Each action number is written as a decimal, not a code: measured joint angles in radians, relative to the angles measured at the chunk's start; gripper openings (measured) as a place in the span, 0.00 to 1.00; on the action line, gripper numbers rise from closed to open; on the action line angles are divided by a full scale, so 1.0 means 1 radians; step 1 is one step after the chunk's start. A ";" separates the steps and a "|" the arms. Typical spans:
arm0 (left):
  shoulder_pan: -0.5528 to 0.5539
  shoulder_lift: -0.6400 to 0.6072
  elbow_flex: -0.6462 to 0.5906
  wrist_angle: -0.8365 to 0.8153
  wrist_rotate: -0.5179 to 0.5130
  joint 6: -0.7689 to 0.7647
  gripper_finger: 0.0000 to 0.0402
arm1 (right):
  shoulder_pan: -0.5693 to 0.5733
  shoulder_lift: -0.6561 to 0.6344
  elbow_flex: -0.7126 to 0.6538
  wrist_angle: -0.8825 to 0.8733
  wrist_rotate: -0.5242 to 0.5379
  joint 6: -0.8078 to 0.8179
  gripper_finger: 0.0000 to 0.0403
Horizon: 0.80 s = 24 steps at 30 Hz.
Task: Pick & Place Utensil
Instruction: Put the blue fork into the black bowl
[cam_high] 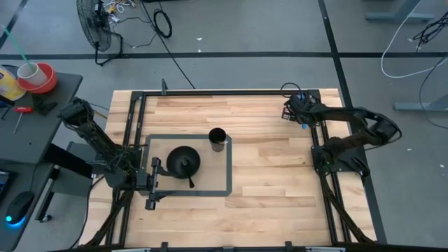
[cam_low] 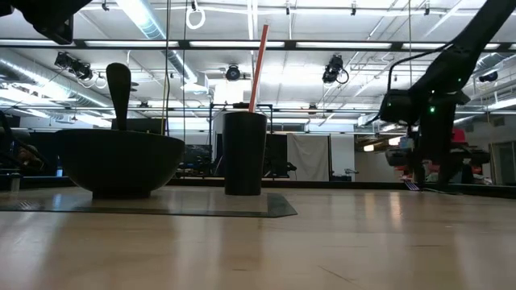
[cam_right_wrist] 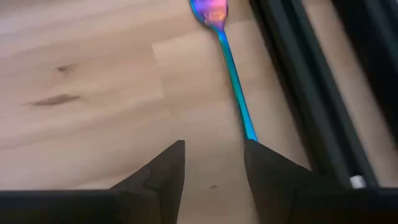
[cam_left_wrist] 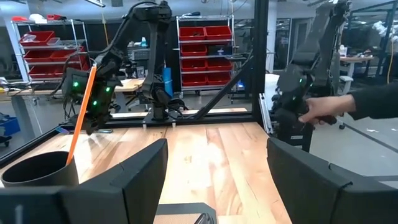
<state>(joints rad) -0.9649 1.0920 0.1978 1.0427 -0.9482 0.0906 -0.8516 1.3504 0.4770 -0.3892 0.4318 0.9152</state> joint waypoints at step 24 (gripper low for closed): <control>0.000 0.001 0.000 -0.009 -0.005 -0.003 0.69 | 0.045 -0.103 -0.089 -0.015 -0.010 0.045 0.31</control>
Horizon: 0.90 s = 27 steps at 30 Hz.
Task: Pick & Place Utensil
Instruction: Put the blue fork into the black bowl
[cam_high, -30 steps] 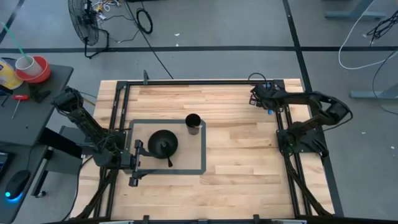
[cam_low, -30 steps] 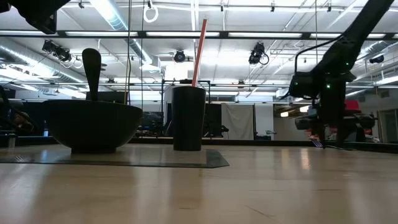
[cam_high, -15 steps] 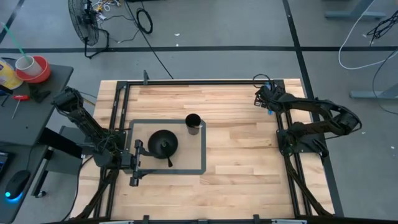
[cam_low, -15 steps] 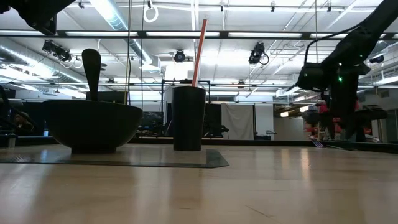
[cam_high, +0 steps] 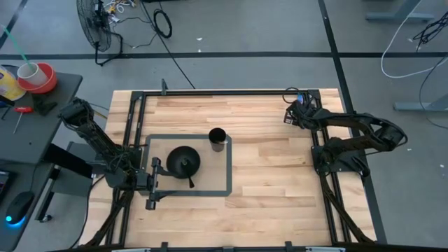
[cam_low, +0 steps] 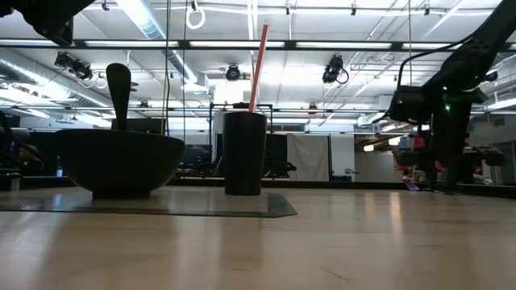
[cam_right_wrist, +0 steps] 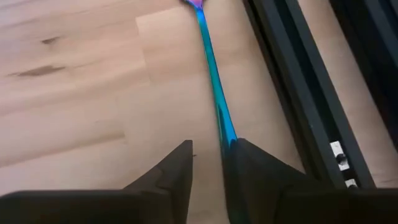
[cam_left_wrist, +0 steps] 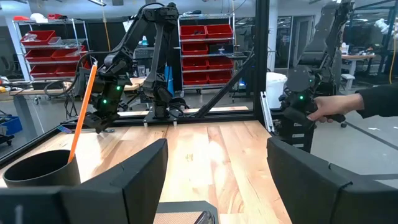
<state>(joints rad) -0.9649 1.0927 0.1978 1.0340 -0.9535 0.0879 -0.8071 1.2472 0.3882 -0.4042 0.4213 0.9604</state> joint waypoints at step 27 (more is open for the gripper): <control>0.000 0.000 0.000 0.001 0.000 -0.024 0.69 | 0.669 0.003 0.183 -0.297 -0.252 0.255 0.27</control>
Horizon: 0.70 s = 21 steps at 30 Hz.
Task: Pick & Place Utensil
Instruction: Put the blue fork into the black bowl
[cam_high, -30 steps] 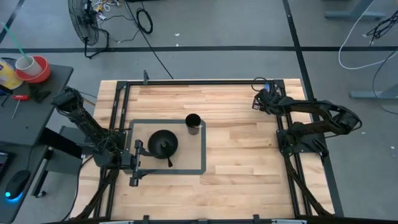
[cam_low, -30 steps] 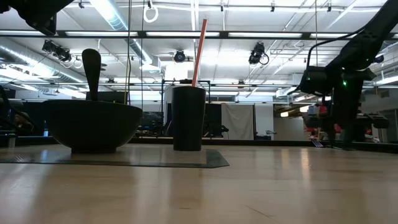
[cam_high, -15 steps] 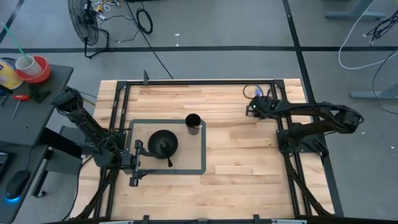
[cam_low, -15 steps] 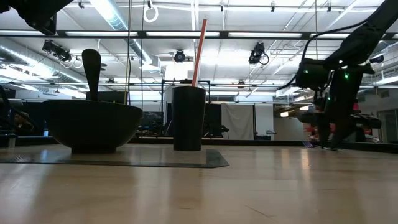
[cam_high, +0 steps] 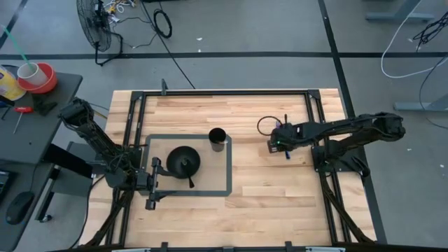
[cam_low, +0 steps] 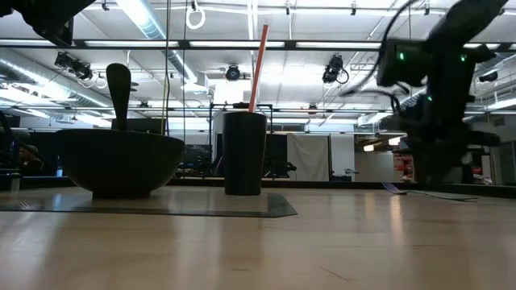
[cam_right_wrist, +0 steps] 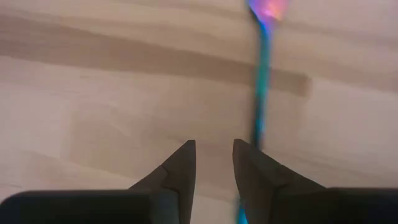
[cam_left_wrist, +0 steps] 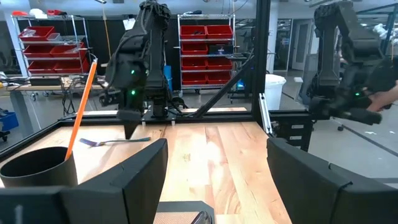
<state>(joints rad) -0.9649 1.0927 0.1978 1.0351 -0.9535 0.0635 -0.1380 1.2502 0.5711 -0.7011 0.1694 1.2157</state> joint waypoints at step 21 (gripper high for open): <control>0.000 0.000 0.000 0.000 0.000 0.000 0.69 | -0.009 0.033 -0.124 0.222 0.250 -0.100 0.27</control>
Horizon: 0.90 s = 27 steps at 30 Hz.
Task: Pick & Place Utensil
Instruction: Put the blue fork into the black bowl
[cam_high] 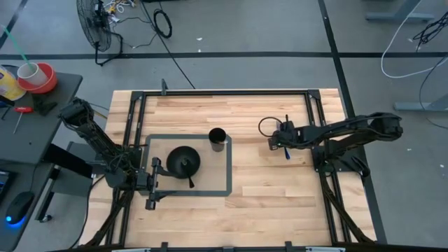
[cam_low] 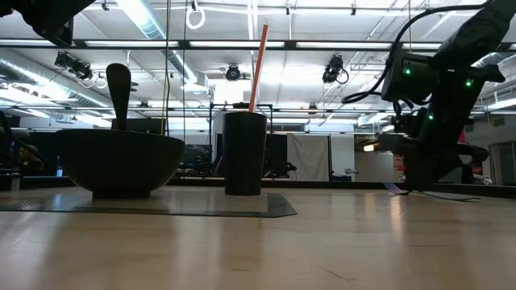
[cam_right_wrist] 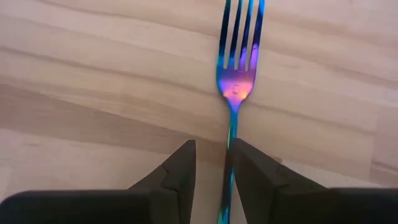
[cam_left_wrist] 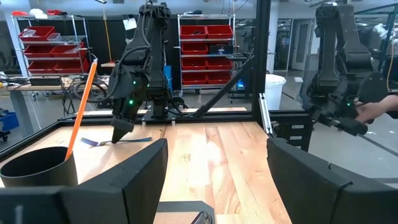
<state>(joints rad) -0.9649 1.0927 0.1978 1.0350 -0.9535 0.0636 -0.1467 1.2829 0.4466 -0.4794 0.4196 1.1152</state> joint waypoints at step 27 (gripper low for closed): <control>0.000 0.000 0.000 0.000 0.000 0.000 0.69 | 0.000 0.057 0.059 -0.033 0.032 -0.032 0.27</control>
<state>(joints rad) -0.9651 1.0926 0.1978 1.0347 -0.9533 0.0635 -0.1463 1.3400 0.5060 -0.5129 0.4516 1.0828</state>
